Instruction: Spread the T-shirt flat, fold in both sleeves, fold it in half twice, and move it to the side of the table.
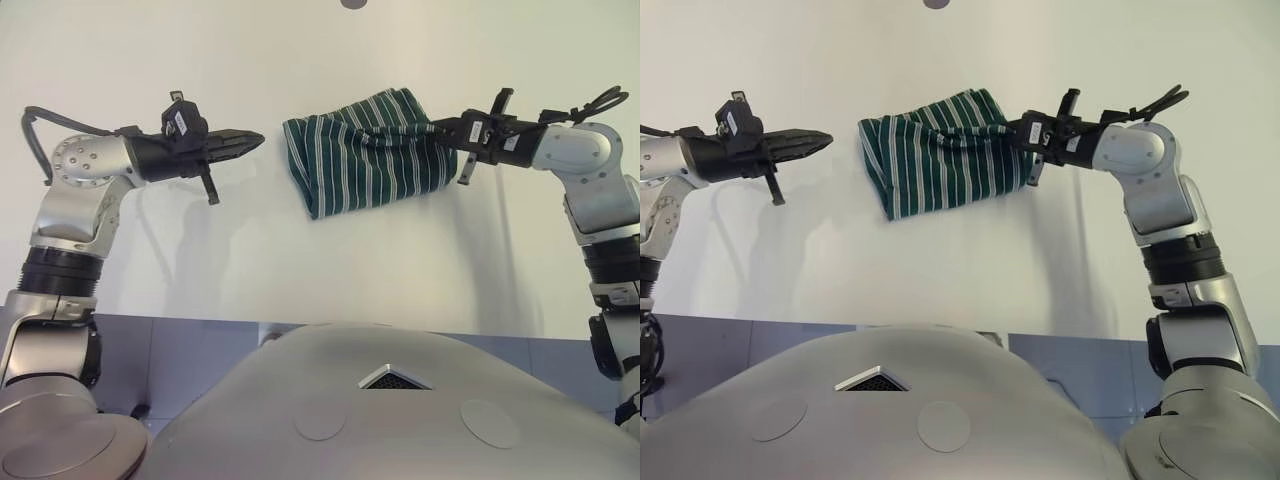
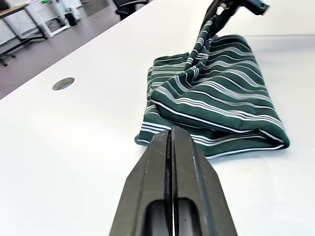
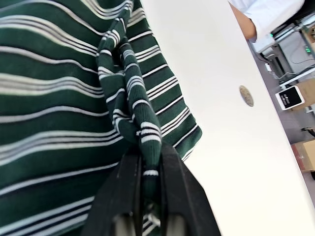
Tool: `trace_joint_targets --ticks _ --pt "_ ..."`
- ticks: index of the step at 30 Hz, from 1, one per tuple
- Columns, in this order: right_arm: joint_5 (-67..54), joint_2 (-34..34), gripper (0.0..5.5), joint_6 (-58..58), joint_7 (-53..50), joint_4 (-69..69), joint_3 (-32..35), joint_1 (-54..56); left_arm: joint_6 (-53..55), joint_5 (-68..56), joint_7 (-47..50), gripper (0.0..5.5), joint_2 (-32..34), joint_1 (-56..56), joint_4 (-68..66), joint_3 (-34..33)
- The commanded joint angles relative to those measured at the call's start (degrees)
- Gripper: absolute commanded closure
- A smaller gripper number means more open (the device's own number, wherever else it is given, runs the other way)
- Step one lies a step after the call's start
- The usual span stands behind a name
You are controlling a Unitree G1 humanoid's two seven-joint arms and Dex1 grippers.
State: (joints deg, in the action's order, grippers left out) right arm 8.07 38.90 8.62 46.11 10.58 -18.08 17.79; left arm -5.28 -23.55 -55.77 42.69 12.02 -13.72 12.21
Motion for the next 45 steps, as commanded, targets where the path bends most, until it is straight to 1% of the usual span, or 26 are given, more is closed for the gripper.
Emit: trace_joint_targets --ticks 1,2,4,7,9,13,16,18,19,21,22,24,26,32,40,45 --pt "6.1 -5.9 5.3 5.9 -5.4 10.2 -2.9 7.5 -5.3 7.1 6.6 5.5 -7.7 4.7 -13.8 -1.4" --pt "6.3 -6.5 5.3 6.8 -5.8 11.4 -3.0 8.0 -6.3 8.0 7.0 5.5 -9.0 5.1 -15.3 -1.6" --pt "6.2 -7.1 5.3 8.3 -5.0 12.2 -3.1 7.9 -7.4 9.4 7.4 5.5 -11.6 4.4 -14.4 -1.2" --pt "5.7 -7.2 5.3 9.2 -4.0 12.0 -2.8 7.4 -5.2 9.5 7.9 5.5 -14.7 1.7 -6.9 -0.4" --pt "5.0 -7.0 5.3 9.0 -3.2 11.2 -2.2 7.3 -2.6 9.5 9.9 5.5 -15.7 0.9 -3.0 -1.4" --pt "-0.4 -5.2 5.3 6.2 0.6 7.2 1.4 6.2 -1.2 13.5 16.1 5.5 -14.8 4.4 -6.2 -5.1" --pt "-1.1 -4.4 5.3 5.2 2.1 6.2 2.2 5.8 -1.2 14.9 14.4 5.5 -12.5 3.4 -3.6 -5.6" --pt "-1.0 -4.3 5.3 4.9 2.2 6.0 2.2 5.5 5.1 6.2 8.8 5.5 -12.5 0.4 6.7 -6.5" --pt "-0.8 -4.4 5.3 4.9 2.1 6.2 2.2 5.4 10.6 -1.2 6.9 5.31 -12.6 -1.4 13.5 -7.6" --pt "-0.1 -4.4 5.3 5.0 1.7 6.5 2.2 5.1 19.7 -10.4 7.2 5.05 -12.9 -2.8 20.9 -10.4" --pt "0.2 -4.4 5.3 5.1 1.4 6.5 2.2 4.8 22.8 -12.0 8.7 4.86 -12.9 -2.9 21.8 -11.5" --pt "0.6 -4.4 5.3 5.1 1.0 6.4 2.2 4.2 25.5 -9.1 11.8 4.49 -12.6 -2.0 19.4 -11.4" --pt "1.0 -4.6 5.3 5.1 0.9 6.3 2.1 4.0 26.0 -4.5 13.5 4.1 -12.3 -2.4 18.1 -9.1" --pt "1.7 -4.6 5.3 5.4 0.8 6.9 2.1 3.9 31.4 -4.2 12.6 4.07 -13.5 -6.3 23.1 -5.5" --pt "2.2 -4.7 5.3 5.7 0.6 7.2 1.9 3.8 30.8 3.9 14.6 4.07 -13.3 -5.7 17.6 -2.6" --pt "2.2 -4.8 5.3 5.7 0.5 7.4 1.9 3.9 31.3 4.4 14.5 4.07 -14.7 -5.3 16.3 -3.7"
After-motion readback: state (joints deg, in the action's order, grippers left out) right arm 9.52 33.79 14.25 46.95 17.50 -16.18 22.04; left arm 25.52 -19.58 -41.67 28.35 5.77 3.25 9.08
